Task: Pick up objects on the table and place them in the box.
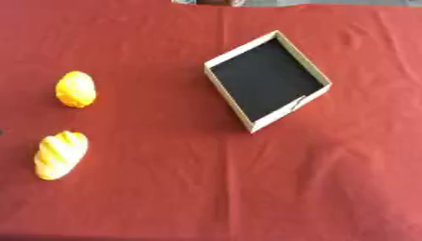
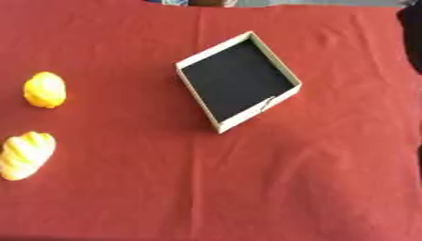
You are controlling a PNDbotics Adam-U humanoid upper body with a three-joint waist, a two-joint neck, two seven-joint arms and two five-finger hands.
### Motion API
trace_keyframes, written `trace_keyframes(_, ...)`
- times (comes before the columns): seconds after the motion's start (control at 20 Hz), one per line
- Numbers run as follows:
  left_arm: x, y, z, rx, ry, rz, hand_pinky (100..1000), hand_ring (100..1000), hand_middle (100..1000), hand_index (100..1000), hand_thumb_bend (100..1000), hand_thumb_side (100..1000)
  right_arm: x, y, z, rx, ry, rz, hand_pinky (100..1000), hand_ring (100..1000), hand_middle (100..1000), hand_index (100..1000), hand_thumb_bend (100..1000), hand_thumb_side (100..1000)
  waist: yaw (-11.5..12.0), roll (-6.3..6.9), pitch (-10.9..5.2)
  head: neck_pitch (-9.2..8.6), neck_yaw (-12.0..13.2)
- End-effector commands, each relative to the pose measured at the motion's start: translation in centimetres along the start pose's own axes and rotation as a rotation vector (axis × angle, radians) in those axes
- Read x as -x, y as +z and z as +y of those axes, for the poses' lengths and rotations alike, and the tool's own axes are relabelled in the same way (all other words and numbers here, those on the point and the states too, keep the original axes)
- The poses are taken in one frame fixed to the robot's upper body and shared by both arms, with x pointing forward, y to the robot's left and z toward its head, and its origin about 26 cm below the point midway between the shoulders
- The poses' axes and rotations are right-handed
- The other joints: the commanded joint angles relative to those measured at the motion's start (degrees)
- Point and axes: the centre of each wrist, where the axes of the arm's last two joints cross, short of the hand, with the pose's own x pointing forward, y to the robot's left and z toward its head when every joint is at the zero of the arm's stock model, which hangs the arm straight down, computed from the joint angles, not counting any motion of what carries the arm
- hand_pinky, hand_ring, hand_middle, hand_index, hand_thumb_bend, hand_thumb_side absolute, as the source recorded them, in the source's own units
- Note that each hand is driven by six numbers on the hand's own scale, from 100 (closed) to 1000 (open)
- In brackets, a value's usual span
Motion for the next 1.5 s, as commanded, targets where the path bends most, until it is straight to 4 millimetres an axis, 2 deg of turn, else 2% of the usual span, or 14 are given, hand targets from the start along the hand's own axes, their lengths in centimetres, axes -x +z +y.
trace_keyframes(0.05, 0.1, -0.3, 0.6, 0.032, -0.015, 0.004, 879, 854, 773, 903, 414, 156, -0.7, -0.8, -0.1, -0.023, 0.006, -0.031, 941, 892, 708, 827, 100, 543, -0.1, 0.17, -0.86, -0.52, 0.3)
trace_keyframes(0.6, 0.7, -3.0, -0.4, 0.068, 0.04, 0.034, 862, 841, 760, 893, 419, 234, -0.5, -0.9, 0.1, -0.03, -0.012, -0.028, 943, 893, 705, 828, 100, 544, -0.8, 0.21, -0.5, -0.83, 1.1)
trace_keyframes(0.9, 0.0, -4.7, -0.5, 0.074, 0.058, 0.007, 851, 825, 745, 882, 384, 247, -0.5, -0.8, 0.2, -0.03, -0.021, -0.023, 944, 894, 704, 828, 100, 545, -1.2, 0.29, -0.34, -0.87, 1.5)
trace_keyframes(1.25, -0.1, -6.1, -1.3, 0.121, 0.005, 0.026, 833, 807, 729, 855, 417, 232, -0.4, -0.8, 0.3, -0.032, -0.032, -0.023, 945, 894, 703, 829, 100, 545, -1.5, 0.49, -0.14, -0.85, 1.9)
trace_keyframes(1.35, -0.1, -6.3, -1.6, 0.118, -0.021, 0.04, 809, 776, 689, 820, 391, 199, -0.4, -0.8, 0.3, -0.033, -0.035, -0.024, 945, 894, 702, 829, 100, 545, -1.5, 0.47, -0.12, -0.9, 1.9)
trace_keyframes(1.45, -0.2, -6.3, -1.6, 0.088, -0.04, 0.053, 749, 695, 605, 760, 321, 135, -0.4, -0.7, 0.3, -0.032, -0.036, -0.023, 946, 894, 702, 829, 100, 546, -1.5, 0.42, -0.12, -0.88, 1.8)
trace_keyframes(1.5, -0.3, -6.3, -1.5, 0.064, -0.051, 0.062, 701, 633, 552, 710, 232, 100, -0.4, -0.7, 0.3, -0.031, -0.037, -0.022, 946, 894, 701, 829, 100, 546, -1.5, 0.4, -0.13, -0.86, 1.8)
